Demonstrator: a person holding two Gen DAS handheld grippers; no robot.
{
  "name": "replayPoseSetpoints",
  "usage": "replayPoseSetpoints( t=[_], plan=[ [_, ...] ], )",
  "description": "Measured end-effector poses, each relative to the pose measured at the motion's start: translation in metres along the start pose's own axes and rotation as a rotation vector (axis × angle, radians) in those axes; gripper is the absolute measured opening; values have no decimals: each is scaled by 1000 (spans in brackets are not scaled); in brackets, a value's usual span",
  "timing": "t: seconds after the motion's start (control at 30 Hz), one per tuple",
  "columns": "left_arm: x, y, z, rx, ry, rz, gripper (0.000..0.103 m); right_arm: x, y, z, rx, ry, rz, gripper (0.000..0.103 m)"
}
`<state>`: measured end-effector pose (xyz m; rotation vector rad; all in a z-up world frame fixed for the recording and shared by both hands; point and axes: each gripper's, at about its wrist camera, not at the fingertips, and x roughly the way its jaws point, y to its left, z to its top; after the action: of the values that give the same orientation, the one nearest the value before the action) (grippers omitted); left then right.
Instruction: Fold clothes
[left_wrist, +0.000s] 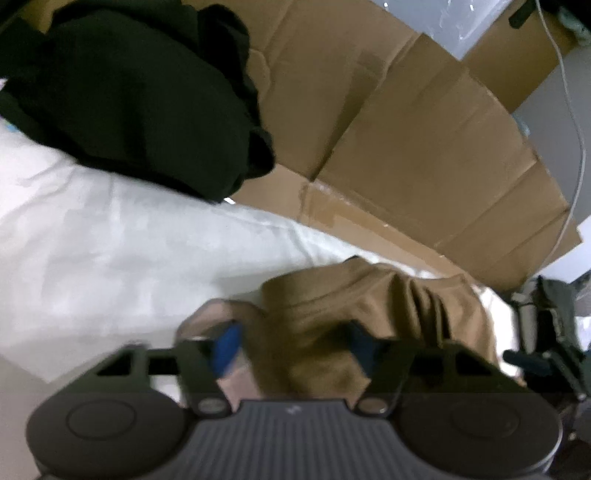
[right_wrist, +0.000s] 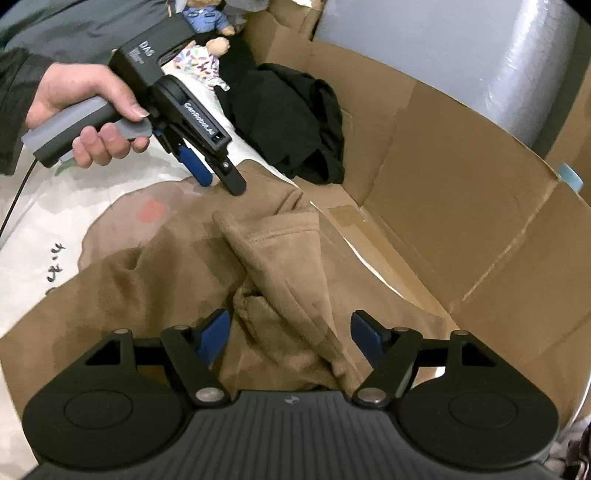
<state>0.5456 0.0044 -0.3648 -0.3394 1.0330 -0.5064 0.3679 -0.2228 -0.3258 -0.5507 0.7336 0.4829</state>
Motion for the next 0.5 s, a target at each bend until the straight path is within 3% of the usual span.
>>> replayPoseSetpoints(
  t=[0.03, 0.07, 0.1, 0.17, 0.23, 0.33, 0.4, 0.5],
  plan=[
    [2, 1, 3, -6, -4, -12, 32, 2, 0, 0, 0, -2, 4, 73],
    [2, 0, 5, -1, -16, -13, 25, 5, -1, 1, 3, -2, 17, 63],
    [1, -2, 8, 4, -30, -19, 22, 7, -3, 2, 9, 3, 33, 57],
    [-1, -5, 13, 17, -59, -28, 15, 10, -8, 2, 40, 8, 62, 25],
    [-3, -11, 18, 43, -86, -24, 13, 11, -18, 3, 90, 9, 86, 14],
    [0, -19, 25, 77, -95, -1, 13, 7, -48, 3, 257, -26, 75, 12],
    [6, -22, 28, 88, -78, 29, 19, 6, -74, 1, 386, -38, 42, 12],
    [8, -19, 26, 83, -74, 50, 48, 12, -99, -4, 485, -19, 14, 12]
  ],
)
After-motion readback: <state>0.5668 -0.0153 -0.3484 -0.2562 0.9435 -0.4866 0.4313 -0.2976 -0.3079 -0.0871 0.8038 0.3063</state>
